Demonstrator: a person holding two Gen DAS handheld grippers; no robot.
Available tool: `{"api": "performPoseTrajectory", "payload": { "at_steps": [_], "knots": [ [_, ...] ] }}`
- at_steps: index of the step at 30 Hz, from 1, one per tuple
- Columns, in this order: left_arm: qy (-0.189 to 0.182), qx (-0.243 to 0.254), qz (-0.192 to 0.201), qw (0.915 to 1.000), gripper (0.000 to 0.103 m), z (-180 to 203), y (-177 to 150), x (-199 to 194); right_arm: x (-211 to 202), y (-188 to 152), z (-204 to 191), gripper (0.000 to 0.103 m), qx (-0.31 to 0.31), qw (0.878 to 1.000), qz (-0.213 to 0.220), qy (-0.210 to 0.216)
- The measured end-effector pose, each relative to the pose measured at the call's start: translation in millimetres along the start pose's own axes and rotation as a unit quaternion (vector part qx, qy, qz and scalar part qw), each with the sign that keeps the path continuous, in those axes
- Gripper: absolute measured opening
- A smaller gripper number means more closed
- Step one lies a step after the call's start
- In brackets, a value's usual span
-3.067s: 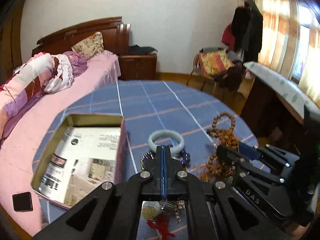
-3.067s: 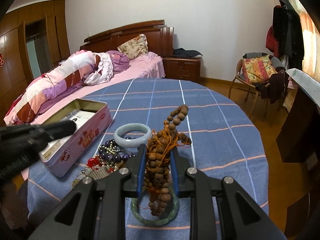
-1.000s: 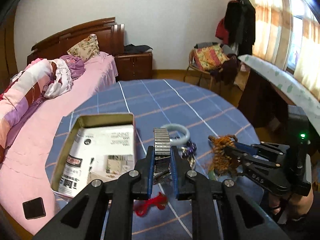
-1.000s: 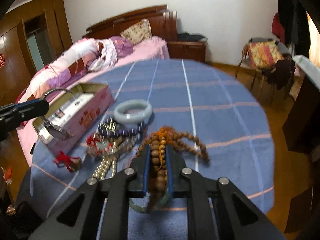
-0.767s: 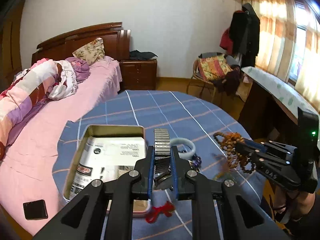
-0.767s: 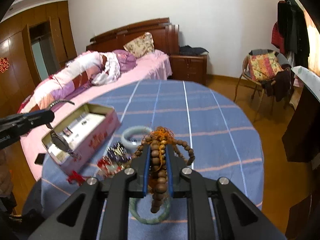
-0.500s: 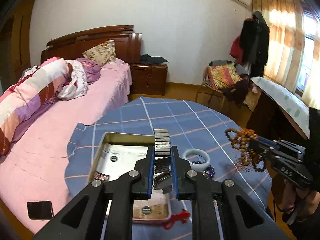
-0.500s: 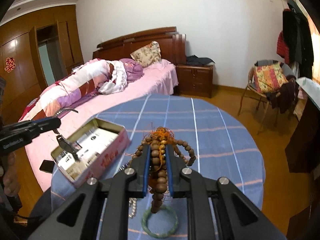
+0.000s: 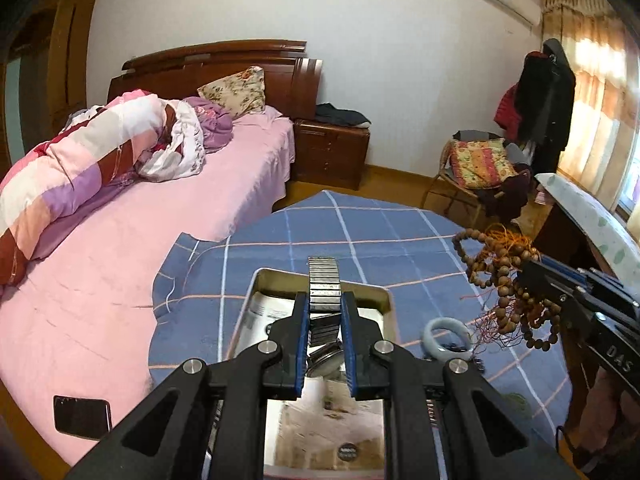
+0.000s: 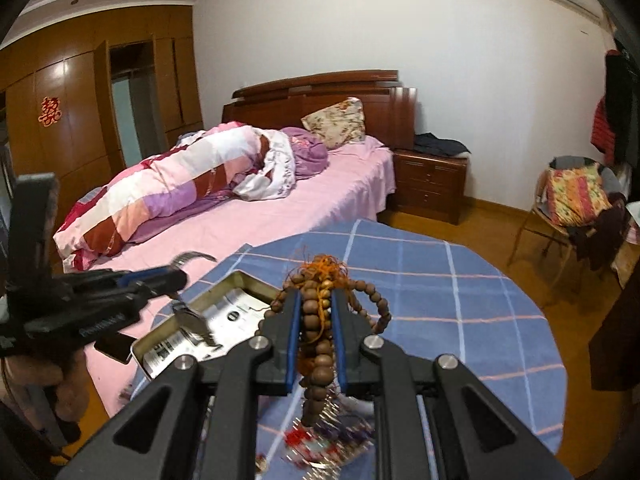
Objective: Organize jewelry
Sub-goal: 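Carry the watch into the tin with left tool while right carries the beads there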
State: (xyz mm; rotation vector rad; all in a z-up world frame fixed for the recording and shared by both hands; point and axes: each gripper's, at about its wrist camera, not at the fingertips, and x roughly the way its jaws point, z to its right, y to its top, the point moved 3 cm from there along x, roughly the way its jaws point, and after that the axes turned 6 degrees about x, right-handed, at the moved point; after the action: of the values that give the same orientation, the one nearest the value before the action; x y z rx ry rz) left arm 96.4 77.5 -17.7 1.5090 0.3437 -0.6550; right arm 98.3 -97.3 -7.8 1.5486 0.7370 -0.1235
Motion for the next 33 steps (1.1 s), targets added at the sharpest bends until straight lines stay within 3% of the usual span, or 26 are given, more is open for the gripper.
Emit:
{"api": "performPoseTrajectory", "payload": {
  "at_steps": [8,19,33],
  "knots": [
    [0.012,-0.007,-0.011,0.9998,0.015,-16.8,-2.6,22.4,38.6,-3.6,-27.2,0.017,-0.017,1.0,-0.016,0.02],
    [0.021,0.001,-0.038,0.9991,0.015,-25.1,-11.2,51.0,89.9,-22.3,-33.8,0.017,-0.025,0.998,-0.065,0.009],
    [0.036,0.018,-0.051,0.9979,0.015,-20.8,-17.5,60.6,109.1,-38.9,-31.4,0.017,-0.029,0.994,-0.108,0.004]
  ]
}}
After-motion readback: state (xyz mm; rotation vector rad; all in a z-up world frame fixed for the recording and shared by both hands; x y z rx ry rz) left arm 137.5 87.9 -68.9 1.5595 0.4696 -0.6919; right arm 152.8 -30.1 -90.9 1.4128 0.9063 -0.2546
